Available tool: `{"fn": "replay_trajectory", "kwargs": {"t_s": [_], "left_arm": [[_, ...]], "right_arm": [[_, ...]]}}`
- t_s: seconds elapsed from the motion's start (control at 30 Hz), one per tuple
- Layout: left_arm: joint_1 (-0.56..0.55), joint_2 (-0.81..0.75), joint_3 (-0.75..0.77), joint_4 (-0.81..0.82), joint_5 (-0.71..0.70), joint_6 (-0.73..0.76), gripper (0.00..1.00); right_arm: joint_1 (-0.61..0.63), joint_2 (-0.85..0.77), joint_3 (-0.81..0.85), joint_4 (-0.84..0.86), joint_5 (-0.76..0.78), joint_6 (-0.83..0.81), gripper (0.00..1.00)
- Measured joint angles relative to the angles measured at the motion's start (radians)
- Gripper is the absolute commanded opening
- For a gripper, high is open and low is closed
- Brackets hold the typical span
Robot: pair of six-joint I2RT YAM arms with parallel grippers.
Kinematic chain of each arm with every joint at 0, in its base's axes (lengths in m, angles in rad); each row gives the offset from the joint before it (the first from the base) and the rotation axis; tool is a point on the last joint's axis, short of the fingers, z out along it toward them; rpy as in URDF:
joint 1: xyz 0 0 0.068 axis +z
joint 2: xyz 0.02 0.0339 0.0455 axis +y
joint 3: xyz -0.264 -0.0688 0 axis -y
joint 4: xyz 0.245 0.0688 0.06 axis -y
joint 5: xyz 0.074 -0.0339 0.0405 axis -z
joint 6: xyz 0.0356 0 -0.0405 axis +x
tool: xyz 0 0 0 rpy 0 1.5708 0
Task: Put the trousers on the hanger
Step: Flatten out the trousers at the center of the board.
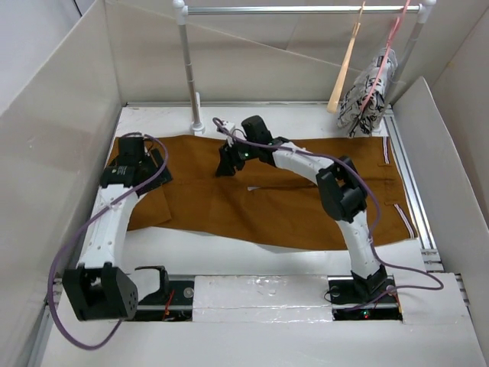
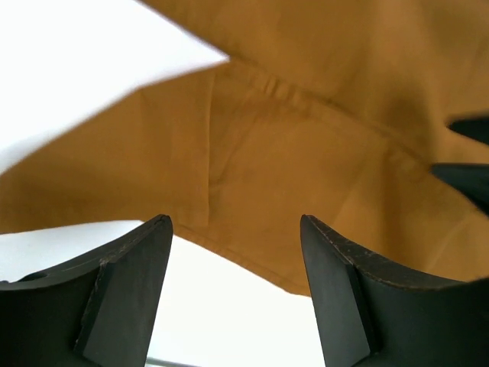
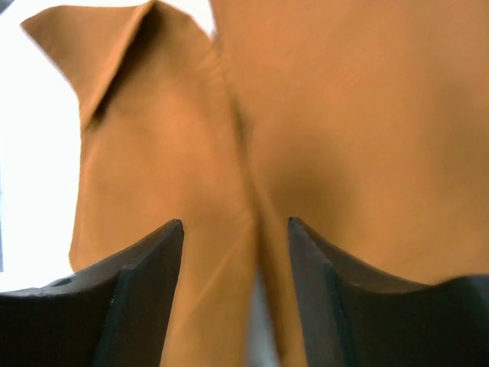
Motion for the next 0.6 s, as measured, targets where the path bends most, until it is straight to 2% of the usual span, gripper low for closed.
{"fn": "replay_trajectory", "kwargs": {"t_s": [0.03, 0.07, 0.1, 0.13, 0.23, 0.27, 0.3, 0.4, 0.57, 0.6], "left_arm": [[-0.021, 0.025, 0.012, -0.017, -0.014, 0.000, 0.63], [-0.036, 0.056, 0.019, -0.024, -0.025, 0.001, 0.63], [-0.048, 0.089, 0.020, -0.025, -0.035, 0.002, 0.61], [-0.055, 0.119, 0.020, -0.032, -0.051, 0.003, 0.60], [-0.056, 0.189, 0.020, -0.055, -0.098, 0.004, 0.57], [-0.056, 0.210, 0.020, -0.059, -0.106, 0.004, 0.56], [-0.056, 0.230, 0.020, -0.060, -0.114, 0.003, 0.56], [-0.057, 0.299, 0.021, -0.057, -0.132, 0.000, 0.55], [-0.074, 0.429, 0.021, -0.037, -0.131, -0.004, 0.53], [-0.083, 0.449, 0.021, -0.031, -0.132, -0.006, 0.49]], "right_arm": [[0.005, -0.034, -0.041, 0.002, 0.002, 0.000, 0.43], [0.012, -0.077, -0.093, 0.011, 0.003, 0.001, 0.26], [0.020, -0.129, -0.151, 0.018, 0.007, -0.001, 0.03], [0.032, -0.184, -0.205, 0.018, 0.011, -0.006, 0.00], [0.082, -0.347, -0.345, 0.040, 0.035, -0.011, 0.00], [0.105, -0.402, -0.393, 0.049, 0.043, -0.013, 0.04], [0.130, -0.456, -0.443, 0.065, 0.051, -0.014, 0.17], [0.207, -0.587, -0.576, 0.090, 0.076, -0.018, 0.31], [0.259, -0.681, -0.703, 0.088, 0.122, -0.021, 0.34], [0.260, -0.689, -0.712, 0.080, 0.136, -0.024, 0.34]]}}
